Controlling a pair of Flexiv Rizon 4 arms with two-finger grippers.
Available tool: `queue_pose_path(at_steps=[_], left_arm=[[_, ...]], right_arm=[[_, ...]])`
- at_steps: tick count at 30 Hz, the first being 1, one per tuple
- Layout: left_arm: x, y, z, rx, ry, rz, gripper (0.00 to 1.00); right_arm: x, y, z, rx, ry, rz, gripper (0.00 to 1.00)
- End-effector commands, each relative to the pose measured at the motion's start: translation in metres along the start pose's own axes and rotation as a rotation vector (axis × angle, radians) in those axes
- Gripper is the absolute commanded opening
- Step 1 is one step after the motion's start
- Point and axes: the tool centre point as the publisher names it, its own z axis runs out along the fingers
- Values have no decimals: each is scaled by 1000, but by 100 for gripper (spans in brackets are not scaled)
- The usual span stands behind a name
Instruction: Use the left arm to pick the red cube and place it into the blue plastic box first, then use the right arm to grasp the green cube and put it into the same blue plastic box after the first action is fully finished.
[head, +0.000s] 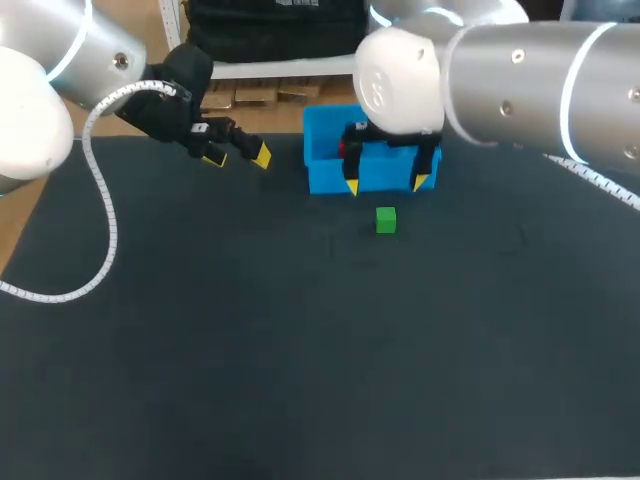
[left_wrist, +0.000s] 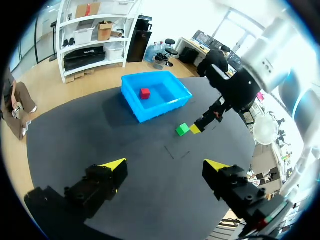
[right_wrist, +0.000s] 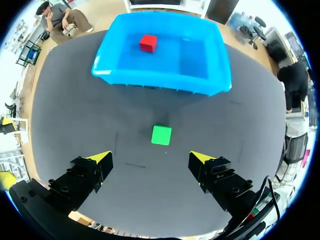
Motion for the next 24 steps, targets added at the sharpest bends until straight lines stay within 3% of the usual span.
queue_pose_path(at_steps=[1,24], left_arm=[[1,1,0,4,-5,2,100],[1,1,0,4,-5,2,100]], right_arm=[[5,-1,13,1,-20,-6,100],[-11,-3,53,36,-9,-17,100]])
